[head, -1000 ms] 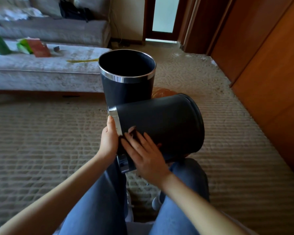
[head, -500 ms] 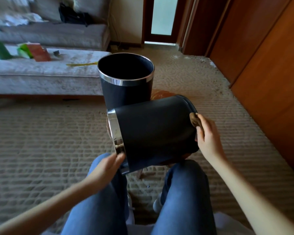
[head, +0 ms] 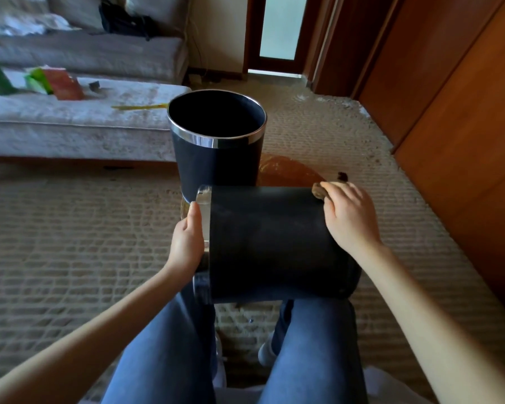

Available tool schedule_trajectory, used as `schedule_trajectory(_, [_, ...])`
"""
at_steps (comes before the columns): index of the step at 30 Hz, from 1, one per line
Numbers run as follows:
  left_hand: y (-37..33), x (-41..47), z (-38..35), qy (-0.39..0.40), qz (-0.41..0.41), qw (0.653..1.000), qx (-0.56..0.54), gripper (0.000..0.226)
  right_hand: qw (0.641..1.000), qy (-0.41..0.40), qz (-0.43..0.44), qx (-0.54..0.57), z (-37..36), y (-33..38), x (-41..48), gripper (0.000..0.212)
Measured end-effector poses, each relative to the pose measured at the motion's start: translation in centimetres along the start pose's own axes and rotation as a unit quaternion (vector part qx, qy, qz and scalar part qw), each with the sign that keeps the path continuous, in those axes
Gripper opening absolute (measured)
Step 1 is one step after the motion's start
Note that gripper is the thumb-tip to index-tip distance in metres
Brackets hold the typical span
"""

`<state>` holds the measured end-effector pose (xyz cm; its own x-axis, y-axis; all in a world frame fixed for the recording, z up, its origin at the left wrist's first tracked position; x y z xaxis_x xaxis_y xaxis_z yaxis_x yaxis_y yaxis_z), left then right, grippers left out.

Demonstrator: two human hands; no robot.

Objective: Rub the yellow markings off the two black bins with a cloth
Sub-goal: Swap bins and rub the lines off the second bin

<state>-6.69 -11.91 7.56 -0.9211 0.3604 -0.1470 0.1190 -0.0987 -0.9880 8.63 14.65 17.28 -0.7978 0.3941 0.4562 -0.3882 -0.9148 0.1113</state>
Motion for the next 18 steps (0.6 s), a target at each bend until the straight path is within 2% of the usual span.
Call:
schedule_trajectory(3, [-0.2, 1.3, -0.1, -0.004, -0.003, 1.0, 0.007, 0.054, 0.999, 0.036, 0.02, 0.016, -2.0, 4.5, 2.1, 0.043])
schedule_trajectory(7, [0.3, 1.9, -0.3, 0.01, 0.003, 1.0, -0.014, 0.052, 0.984, 0.118, 0.098, 0.092, -5.2, 15.5, 3.6, 0.044])
schedule_trajectory(10, [0.1, 2.3, -0.8, 0.024, 0.001, 0.999, -0.048, 0.044, 0.984, 0.084, 0.109, 0.113, -5.2, 20.0, 2.8, 0.045])
schedule_trajectory(12, [0.3, 2.8, -0.7, 0.032, 0.006, 0.998, -0.061, 0.048, 0.986, 0.035, 0.106, 0.127, -4.5, 20.8, 0.5, 0.044])
schedule_trajectory(14, [0.7, 3.0, -0.7, 0.034, 0.014, 0.997, -0.063, 0.052, 0.985, 0.02, 0.134, 0.108, -3.8, 20.2, -2.2, 0.043])
schedule_trajectory(16, [1.1, 3.4, -0.6, 0.025, 0.028, 0.998, -0.05, 0.059, 0.987, 0.01, 0.142, 0.076, -3.0, 16.8, -2.9, 0.044])
schedule_trajectory(18, [1.3, 3.6, -0.4, 0.009, 0.041, 0.998, -0.044, 0.059, 0.996, -0.001, 0.082, 0.035, -2.2, 10.6, -2.5, 0.044])
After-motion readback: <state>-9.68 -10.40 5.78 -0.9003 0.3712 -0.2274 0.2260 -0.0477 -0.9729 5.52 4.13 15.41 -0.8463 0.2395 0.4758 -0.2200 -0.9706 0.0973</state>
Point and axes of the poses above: each hand's wrist, its own x-axis towards the middle knuckle, its own z-axis out of the back of the hand, y = z × x, the point moved 10 cm from there along x, towards the middle knuckle, and after that the axes turned 4 degrees about y, right-handed, at the moved point
